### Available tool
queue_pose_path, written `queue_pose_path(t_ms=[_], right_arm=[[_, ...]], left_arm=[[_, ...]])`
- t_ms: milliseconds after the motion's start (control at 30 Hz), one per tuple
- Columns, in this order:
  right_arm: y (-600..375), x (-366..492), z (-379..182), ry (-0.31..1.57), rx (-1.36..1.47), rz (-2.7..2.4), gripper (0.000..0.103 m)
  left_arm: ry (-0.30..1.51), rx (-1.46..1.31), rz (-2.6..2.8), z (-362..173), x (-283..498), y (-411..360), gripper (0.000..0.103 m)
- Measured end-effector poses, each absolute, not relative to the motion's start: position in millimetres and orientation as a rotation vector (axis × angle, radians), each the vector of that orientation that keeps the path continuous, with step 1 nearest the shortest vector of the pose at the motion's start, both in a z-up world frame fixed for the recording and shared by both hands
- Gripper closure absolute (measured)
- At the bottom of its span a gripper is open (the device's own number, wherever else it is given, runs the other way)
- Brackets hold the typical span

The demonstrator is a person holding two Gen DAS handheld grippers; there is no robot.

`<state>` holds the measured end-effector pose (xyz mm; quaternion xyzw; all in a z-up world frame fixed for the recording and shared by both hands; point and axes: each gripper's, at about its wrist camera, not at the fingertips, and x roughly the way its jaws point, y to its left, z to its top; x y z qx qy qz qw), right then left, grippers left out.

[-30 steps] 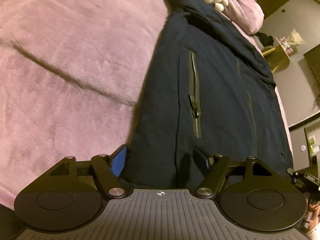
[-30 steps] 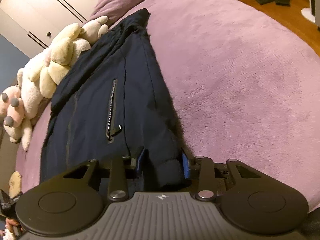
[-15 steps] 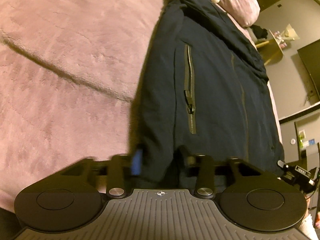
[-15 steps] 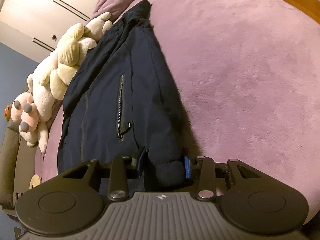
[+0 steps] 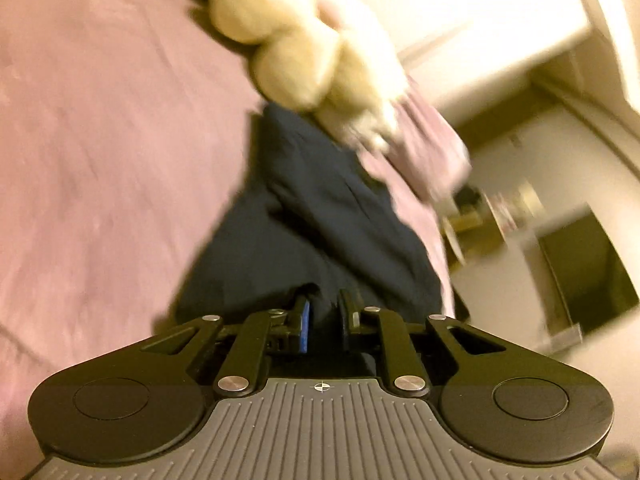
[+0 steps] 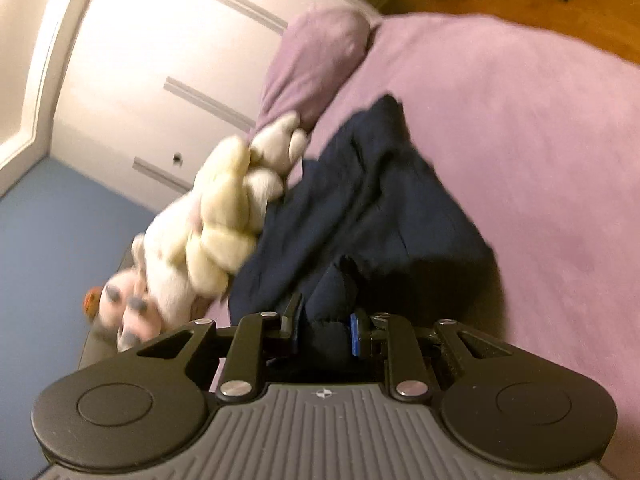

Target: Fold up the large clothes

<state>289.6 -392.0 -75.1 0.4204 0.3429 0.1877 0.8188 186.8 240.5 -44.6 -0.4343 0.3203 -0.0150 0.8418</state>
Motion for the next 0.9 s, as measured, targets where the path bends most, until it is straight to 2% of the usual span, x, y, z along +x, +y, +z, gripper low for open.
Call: queue_pose_path(t_ms=[133, 333, 400, 500, 633, 700, 767, 800, 900], right_arm=[[-374, 341, -68, 0.694, 0.853, 0.241, 0.082], [-346, 413, -98, 0.758, 0.762, 0.063, 0.081], [-335, 429, -116, 0.815, 0.708, 0.038, 0.08], [-334, 438, -134, 0.867, 0.697, 0.031, 0.077], [-350, 431, -121, 0.794, 0.743, 0.127, 0.063], [-362, 415, -108, 0.691, 0.791, 0.183, 0.05], [-368, 404, -101, 0.626, 0.782, 0.192, 0.029], [-369, 397, -95, 0.585, 0.727, 0.157, 0.026], [-367, 389, -90, 0.556, 0.583, 0.124, 0.025]], left_arm=[[0.684, -0.973, 0.119, -71, 240, 255, 0.086], [0.794, -0.919, 0.259, -117, 294, 256, 0.084], [0.789, -0.98, 0.247, -125, 294, 264, 0.081], [0.723, -1.043, 0.223, -120, 283, 277, 0.069], [0.633, -1.014, 0.181, -103, 262, 294, 0.067], [0.621, -0.965, 0.147, -98, 255, 293, 0.061], [0.632, -0.907, 0.086, -97, 252, 287, 0.051], [0.646, -0.888, 0.055, -98, 252, 284, 0.045], [0.728, -0.823, 0.016, -109, 266, 269, 0.043]])
